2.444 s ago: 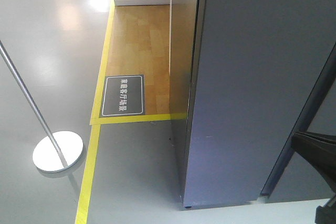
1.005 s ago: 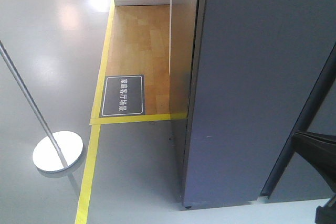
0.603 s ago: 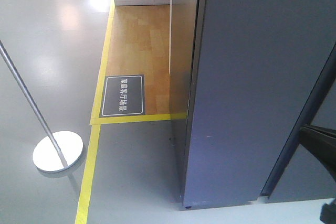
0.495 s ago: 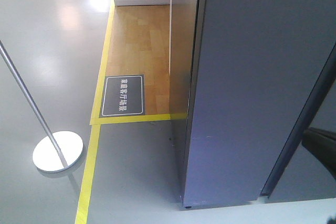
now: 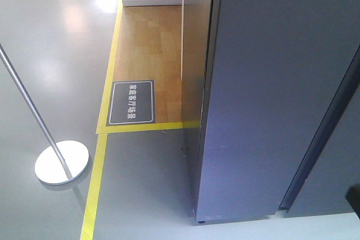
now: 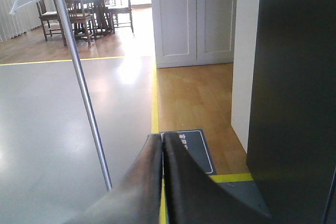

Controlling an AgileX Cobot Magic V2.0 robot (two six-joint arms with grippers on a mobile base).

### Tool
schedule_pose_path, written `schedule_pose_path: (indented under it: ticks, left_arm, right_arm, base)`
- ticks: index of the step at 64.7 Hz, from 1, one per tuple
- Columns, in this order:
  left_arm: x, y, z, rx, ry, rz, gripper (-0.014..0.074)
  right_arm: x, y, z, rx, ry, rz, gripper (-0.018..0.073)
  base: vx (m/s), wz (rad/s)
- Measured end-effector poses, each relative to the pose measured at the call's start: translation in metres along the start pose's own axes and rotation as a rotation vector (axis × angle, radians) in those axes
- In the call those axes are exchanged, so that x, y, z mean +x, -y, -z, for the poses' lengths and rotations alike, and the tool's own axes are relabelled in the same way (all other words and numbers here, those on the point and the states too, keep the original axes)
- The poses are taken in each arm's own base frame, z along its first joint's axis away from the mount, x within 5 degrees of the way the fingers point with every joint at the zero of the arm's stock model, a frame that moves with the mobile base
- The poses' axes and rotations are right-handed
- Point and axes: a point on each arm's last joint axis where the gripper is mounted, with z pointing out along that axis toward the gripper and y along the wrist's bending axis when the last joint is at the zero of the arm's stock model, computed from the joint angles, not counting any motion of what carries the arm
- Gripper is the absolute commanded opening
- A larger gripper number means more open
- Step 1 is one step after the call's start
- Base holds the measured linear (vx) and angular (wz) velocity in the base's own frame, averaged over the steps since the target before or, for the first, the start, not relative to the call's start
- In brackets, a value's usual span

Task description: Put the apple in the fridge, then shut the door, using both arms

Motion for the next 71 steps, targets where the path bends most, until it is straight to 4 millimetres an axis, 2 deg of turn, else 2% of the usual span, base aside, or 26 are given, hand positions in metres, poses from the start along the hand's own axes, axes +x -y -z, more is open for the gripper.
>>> schedule_pose_path:
  ticks: [15, 28, 46, 71]
  left_arm:
    - [0.0, 0.0, 0.0, 0.0, 0.0, 0.0, -0.0006]
    - [0.0, 0.0, 0.0, 0.0, -0.001, 0.0, -0.0006]
    - [0.0, 0.0, 0.0, 0.0, -0.001, 0.0, -0.0006]
    - [0.0, 0.0, 0.0, 0.0, -0.001, 0.0, -0.0006]
  right_arm:
    - [0.031, 0.013, 0.003, 0.111, 0.083, -0.096, -0.0003]
    - [0.054, 0.026, -0.006, 0.181, 0.165, -0.187, -0.0003]
    - [0.045, 0.028, -0.004, 0.2, 0.295, -0.113, -0.0003]
    - [0.044, 0.028, -0.004, 0.23, 0.287, 0.065, -0.0003]
  base:
    - [0.0, 0.0]
    - [0.0, 0.0]
    - [0.0, 0.0]
    - [0.0, 0.0]
